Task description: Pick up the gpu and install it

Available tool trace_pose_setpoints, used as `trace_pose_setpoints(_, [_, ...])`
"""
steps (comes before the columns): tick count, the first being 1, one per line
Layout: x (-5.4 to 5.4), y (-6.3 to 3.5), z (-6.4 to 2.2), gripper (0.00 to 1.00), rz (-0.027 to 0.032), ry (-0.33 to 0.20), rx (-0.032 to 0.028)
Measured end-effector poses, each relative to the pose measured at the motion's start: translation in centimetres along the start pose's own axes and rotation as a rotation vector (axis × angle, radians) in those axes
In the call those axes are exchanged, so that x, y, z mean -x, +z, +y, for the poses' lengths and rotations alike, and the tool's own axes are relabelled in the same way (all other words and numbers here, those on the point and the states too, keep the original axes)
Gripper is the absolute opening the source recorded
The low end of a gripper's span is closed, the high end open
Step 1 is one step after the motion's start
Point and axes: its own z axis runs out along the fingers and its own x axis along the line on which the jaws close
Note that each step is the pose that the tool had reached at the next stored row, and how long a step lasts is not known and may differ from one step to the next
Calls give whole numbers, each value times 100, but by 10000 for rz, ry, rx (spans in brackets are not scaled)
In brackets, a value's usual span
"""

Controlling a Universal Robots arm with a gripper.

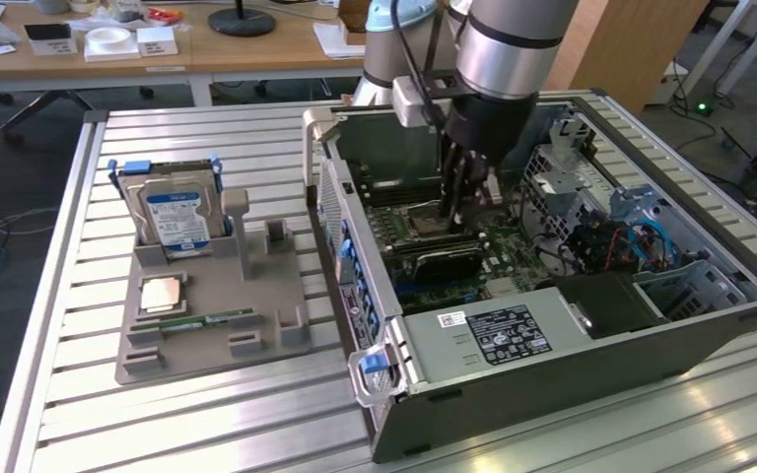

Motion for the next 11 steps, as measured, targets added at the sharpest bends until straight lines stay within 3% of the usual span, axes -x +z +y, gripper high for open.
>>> trace_pose_setpoints(7, [5,-201,0,34,-3,1,-32])
trace_pose_setpoints(11, [6,-213,-1,34,-4,0,-40])
